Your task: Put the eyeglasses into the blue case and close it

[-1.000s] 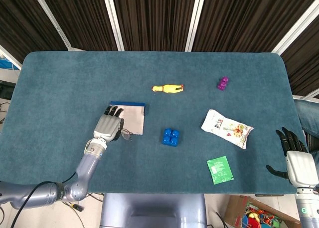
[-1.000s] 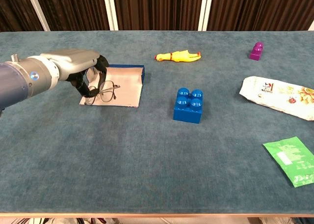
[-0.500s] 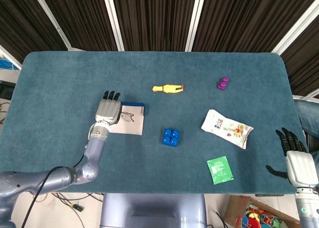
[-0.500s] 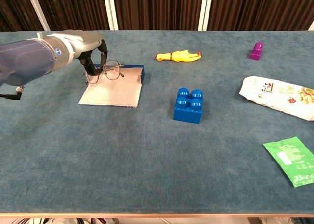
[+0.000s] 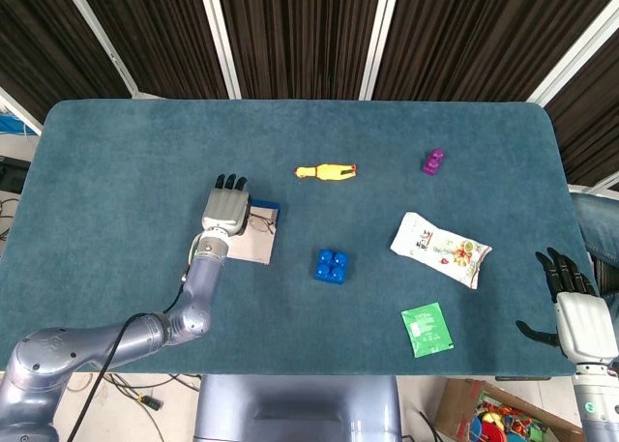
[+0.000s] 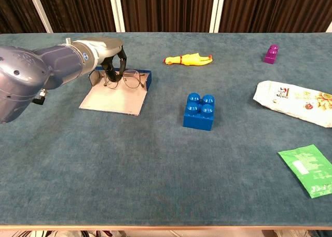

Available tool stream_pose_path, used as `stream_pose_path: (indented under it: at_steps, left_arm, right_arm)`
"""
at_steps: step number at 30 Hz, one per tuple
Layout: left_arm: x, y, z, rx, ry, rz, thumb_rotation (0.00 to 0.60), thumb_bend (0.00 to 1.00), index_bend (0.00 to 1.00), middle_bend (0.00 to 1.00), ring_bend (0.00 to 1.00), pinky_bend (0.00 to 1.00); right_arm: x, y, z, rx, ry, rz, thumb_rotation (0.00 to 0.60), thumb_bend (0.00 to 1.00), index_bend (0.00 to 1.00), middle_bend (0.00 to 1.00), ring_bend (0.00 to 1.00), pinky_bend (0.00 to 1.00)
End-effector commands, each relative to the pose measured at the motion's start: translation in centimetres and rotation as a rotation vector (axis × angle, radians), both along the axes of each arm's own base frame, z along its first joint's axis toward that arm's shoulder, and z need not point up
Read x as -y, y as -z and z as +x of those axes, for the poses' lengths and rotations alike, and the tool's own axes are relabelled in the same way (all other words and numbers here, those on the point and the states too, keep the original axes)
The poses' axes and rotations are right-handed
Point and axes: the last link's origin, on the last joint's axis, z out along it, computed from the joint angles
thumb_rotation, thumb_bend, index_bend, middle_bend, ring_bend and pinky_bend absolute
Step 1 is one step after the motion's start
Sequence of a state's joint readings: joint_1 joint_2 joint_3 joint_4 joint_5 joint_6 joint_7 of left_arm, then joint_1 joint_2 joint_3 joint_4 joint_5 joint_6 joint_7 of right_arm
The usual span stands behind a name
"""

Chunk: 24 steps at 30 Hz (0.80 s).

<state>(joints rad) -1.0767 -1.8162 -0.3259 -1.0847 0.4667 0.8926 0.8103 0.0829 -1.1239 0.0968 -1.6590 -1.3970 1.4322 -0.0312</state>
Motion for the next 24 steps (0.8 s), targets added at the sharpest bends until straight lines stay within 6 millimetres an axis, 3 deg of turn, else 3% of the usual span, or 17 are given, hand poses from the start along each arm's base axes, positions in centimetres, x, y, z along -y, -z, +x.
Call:
stream_pose_path:
  at_steps: [1, 24]
  left_arm:
    - [-0.2, 0.3, 0.2, -0.01, 0.007, 0.001, 0.6, 0.43, 0.61, 0.11, 0.0, 0.0]
    - [-1.1, 1.0, -1.3, -0.028, -0.067, 0.054, 0.6, 0.43, 0.61, 0.11, 0.0, 0.0]
  right_arm:
    - [0.0, 0.0, 0.0, 0.001, 0.0, 0.0, 0.6, 0.06, 0.08, 0.0, 0.0, 0.17]
    - [0.0, -0.1, -0.1, 0.005, 0.009, -0.003, 0.6, 0.06, 0.08, 0.0, 0.0, 0.17]
